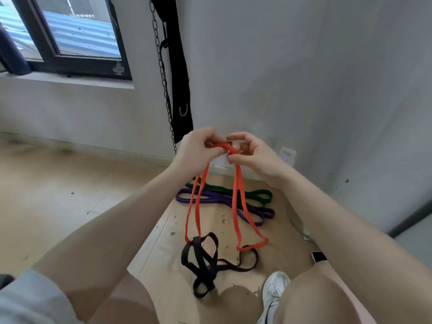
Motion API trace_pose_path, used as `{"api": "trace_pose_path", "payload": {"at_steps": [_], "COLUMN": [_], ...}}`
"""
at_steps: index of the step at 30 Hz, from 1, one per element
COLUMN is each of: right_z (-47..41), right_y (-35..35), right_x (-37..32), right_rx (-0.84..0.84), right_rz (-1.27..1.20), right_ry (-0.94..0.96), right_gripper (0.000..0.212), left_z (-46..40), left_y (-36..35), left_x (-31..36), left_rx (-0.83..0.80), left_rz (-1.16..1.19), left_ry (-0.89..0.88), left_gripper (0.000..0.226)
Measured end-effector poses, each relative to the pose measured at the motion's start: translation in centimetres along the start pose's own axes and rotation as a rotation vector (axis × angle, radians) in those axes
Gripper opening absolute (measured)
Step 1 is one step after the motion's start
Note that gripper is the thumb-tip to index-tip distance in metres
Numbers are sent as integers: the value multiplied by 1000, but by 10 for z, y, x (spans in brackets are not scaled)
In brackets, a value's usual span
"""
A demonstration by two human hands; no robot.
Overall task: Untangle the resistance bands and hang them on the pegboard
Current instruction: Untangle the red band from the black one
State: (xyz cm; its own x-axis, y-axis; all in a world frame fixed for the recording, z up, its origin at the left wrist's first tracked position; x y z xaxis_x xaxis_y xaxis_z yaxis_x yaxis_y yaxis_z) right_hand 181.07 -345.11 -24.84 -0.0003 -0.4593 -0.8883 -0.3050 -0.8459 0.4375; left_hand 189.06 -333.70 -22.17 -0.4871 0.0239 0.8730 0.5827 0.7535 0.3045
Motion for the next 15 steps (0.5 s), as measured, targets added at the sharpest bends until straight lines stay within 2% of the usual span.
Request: {"api": "trace_pose_path", "payload": {"at_steps": [3, 8, 12, 15], "right_z": [2, -3, -9, -15], "right_y": [-22, -48, -57, -62], "right_x": [20, 54, 76, 107], "right_rx": [-17, 0, 1, -34], "right_rz": [139, 138, 212, 326], "right_ry": [-14, -50, -67, -105], "right_gripper": [28, 11, 12, 13], "left_z": [12, 29, 53, 61], "left_y": [-5, -13, -23, -26], "left_x": [-36, -93, -147, -175], "left_rx": [-66, -156, -203, -191], "left_rz": [-15, 38, 144, 172], "left_ry": [92, 281, 450, 487], "left_gripper": [12, 25, 23, 21]}}
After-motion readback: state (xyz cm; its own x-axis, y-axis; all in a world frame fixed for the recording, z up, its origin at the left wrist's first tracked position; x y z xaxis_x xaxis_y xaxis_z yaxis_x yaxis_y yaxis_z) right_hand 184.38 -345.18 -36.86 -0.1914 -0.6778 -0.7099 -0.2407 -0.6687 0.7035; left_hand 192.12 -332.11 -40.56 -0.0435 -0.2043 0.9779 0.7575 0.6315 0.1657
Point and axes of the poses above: each hand's wrist, its own z-axis away from the middle knuckle, its own y-axis out of the back of the hand, x = y × z, the point moved 6 cm from there along -z, towards the middle knuckle, and after that the axes turned 11 degrees about z, right-handed, at the moved point
